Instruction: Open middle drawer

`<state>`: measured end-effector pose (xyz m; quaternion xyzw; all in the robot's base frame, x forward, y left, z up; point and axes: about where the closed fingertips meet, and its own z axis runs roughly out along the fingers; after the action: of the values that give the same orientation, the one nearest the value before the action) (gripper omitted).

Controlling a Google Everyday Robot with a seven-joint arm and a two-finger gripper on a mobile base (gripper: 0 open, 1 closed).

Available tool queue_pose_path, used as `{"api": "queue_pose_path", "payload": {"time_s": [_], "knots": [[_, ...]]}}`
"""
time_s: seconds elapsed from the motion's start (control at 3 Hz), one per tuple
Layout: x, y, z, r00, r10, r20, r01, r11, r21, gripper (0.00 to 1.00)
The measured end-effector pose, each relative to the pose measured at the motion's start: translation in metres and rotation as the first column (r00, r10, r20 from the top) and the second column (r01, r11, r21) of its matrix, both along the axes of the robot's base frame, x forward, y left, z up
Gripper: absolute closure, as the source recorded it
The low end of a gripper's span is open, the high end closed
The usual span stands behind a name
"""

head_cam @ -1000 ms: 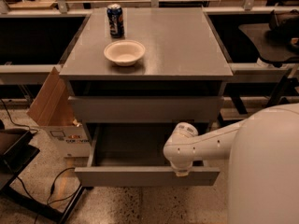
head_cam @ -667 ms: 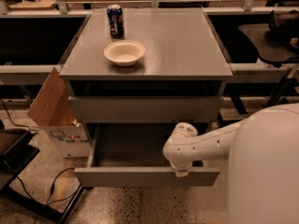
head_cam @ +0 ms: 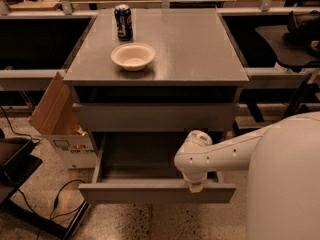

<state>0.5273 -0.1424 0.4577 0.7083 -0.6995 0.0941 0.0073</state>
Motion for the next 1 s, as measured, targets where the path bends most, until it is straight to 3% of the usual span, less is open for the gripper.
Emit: {"api": "queue_pose_path", "payload": {"time_s": [1.0], "knots": [[-0.0024,-0.0017,-0.0029,1.0,-0.001,-0.007,0.001,1.0,-0.002,0.28]]}}
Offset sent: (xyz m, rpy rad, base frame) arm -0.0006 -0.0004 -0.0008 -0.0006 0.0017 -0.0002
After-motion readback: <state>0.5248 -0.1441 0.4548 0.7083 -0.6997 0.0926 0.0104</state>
